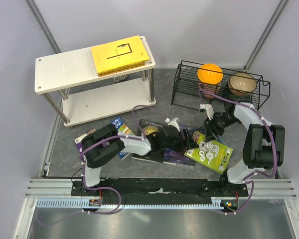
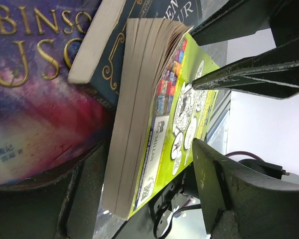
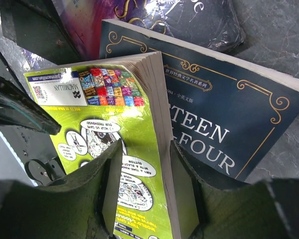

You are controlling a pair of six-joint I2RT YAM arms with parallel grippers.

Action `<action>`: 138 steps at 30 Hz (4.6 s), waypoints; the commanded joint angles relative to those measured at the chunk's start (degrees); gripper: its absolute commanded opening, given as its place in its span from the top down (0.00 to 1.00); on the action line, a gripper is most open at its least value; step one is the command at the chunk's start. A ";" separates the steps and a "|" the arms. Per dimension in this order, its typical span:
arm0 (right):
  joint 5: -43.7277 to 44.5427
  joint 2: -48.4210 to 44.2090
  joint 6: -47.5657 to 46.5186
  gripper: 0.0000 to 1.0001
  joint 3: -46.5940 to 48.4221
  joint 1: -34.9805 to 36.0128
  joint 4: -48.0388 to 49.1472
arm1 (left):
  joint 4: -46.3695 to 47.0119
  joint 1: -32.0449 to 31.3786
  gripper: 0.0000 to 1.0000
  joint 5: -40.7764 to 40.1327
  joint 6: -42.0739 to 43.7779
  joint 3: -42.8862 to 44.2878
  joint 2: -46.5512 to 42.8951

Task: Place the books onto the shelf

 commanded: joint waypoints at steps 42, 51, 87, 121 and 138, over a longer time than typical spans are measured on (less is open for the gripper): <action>36.99 -31.87 -2.74 0.04 -3.31 60.39 24.80 | -11.31 17.60 0.98 -2.40 -26.29 -28.94 -57.78; 46.70 -24.41 -3.35 0.46 -3.77 66.73 38.01 | -17.19 19.54 0.99 -3.63 -27.00 -31.76 -67.89; 47.14 13.48 -3.86 1.00 43.69 63.58 35.89 | -80.22 24.90 0.24 -27.01 44.02 5.68 -84.51; 37.66 30.88 -13.46 0.05 40.35 55.05 50.94 | -79.34 24.90 0.25 -24.03 38.39 3.93 -84.68; 37.04 38.53 -5.02 0.37 52.57 54.96 43.20 | -79.08 24.90 0.25 -22.27 36.28 3.49 -86.35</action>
